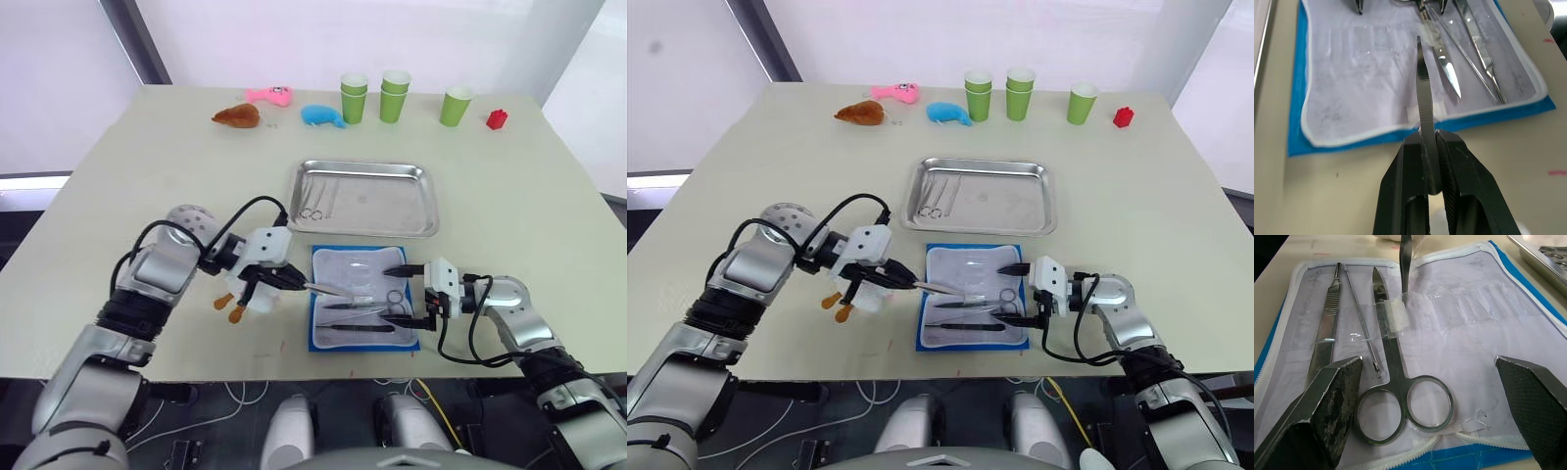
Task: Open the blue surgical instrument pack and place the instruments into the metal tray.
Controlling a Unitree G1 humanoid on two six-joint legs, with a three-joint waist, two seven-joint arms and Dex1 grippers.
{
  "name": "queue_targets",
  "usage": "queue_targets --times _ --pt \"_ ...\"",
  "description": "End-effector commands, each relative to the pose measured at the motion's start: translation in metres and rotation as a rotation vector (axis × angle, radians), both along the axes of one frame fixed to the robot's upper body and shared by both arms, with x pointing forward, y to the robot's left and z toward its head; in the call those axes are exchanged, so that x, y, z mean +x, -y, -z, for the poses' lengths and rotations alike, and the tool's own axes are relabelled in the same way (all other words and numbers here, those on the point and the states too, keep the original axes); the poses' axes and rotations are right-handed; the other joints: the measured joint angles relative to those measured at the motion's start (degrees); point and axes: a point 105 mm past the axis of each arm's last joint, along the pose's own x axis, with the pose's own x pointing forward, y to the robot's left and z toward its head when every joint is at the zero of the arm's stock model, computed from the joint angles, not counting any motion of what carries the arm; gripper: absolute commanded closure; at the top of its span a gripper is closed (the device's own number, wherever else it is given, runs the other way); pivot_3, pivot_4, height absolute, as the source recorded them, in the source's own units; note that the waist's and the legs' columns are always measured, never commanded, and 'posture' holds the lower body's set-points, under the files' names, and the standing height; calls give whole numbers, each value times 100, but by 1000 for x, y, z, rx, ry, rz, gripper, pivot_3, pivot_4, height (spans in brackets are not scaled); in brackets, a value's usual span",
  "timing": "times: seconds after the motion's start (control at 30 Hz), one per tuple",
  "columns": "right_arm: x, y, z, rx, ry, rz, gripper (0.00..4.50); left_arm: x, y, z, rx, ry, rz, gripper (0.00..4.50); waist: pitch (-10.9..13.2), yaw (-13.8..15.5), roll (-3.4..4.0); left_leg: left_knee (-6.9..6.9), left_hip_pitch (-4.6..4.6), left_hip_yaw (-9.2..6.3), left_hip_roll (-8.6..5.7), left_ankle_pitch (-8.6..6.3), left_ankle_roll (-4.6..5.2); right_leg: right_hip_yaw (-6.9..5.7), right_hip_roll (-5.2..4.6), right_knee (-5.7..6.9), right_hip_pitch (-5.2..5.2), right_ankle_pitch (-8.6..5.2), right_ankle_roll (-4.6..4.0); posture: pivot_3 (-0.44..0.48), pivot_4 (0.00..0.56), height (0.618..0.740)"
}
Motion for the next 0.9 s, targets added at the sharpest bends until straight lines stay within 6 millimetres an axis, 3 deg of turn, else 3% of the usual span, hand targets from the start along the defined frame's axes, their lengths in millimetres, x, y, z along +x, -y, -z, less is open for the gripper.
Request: queue_targets --times 0.03,0.5,0.77,0.9 --pt "-30 12 60 -175 -216 -25 0 0 -5 -16 -10 41 12 4309 0 -2 0 0 0 0 0 0 0 0 0 0 0 0 0 0 150 739" --pt "-32 8 61 -170 -215 -24 0 1 -18 -42 -5 79 -17 4309 0 -4 0 0 2 0 1 0 0 0 1 4 0 -1 -1 0 150 739" --pt "-33 8 63 -169 -222 -25 0 31 26 -79 -397 73 -332 4309 -10 -5 -14 2 4 -8 1 0 0 -6 2 11 4 -2 -1 0 150 739" --pt "-33 9 62 -170 -221 -24 0 45 39 -87 -505 86 -485 4309 -11 -9 -16 2 3 -18 1 0 0 -13 6 12 5 9 17 0 150 739"
